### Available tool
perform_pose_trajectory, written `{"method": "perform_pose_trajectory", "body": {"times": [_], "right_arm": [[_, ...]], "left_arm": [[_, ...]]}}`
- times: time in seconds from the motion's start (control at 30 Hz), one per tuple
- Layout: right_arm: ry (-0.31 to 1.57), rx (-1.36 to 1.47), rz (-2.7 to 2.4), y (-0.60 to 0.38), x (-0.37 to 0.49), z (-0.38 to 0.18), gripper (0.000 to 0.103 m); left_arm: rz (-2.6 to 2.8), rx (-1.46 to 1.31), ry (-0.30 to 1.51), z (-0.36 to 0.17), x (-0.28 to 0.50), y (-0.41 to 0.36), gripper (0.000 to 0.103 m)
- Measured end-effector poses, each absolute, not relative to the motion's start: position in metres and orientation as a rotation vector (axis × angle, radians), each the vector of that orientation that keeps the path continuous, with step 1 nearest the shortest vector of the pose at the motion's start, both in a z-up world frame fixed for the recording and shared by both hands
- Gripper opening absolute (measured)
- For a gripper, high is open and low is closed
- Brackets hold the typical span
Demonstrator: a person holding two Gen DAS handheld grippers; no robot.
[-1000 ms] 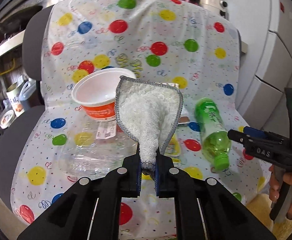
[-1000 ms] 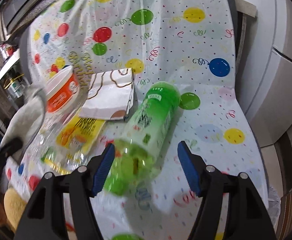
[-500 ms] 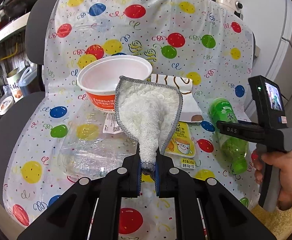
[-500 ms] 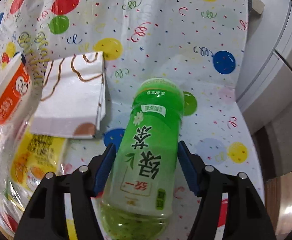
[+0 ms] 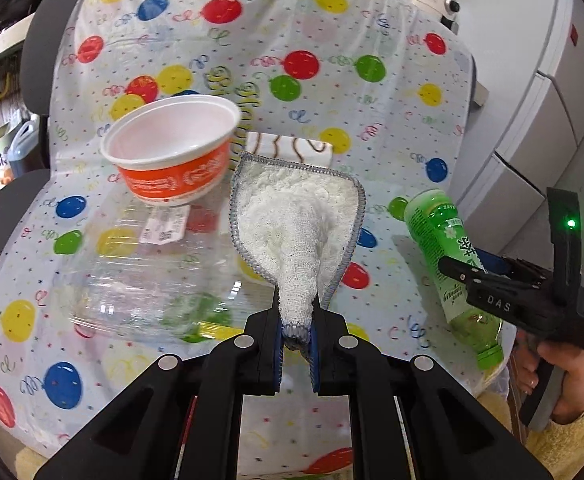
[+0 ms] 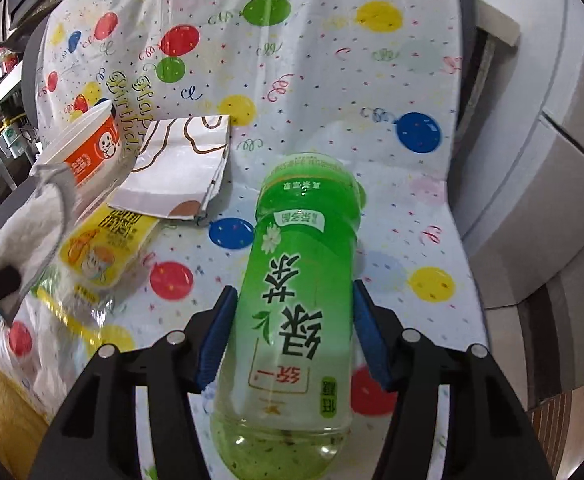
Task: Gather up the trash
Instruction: 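Carry the towel and bottle to the trash bin and release both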
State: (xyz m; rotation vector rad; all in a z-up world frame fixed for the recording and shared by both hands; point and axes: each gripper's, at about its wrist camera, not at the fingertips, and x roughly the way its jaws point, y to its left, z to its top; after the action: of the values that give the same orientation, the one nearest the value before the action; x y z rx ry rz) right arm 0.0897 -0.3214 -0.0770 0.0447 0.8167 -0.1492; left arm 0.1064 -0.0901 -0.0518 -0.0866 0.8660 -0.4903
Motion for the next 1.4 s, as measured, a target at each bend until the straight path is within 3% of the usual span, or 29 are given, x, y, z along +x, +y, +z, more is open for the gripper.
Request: {"method": "perform_pose_trajectory", "body": {"times": [0.4,0.9,1.4], "right_arm": [[0.697,0.111,-0.169,-0.372,-0.023,-0.057,0.058],[0.752,0.328,-0.480,-0.499,-0.167,-0.124,0.058],[0.759,0.401,-0.529,-0.534,-0.202,-0.145,0.058]], "left_arm": [[-0.614,-0.085,0.852,-0.052,0.050,-0.186,0.011],[-0.947,0.072,0.881,-0.075,-0.050,-0.347,0.011],[-0.985,0.148,0.908,-0.097,-0.066,-0.407,0.011]]}}
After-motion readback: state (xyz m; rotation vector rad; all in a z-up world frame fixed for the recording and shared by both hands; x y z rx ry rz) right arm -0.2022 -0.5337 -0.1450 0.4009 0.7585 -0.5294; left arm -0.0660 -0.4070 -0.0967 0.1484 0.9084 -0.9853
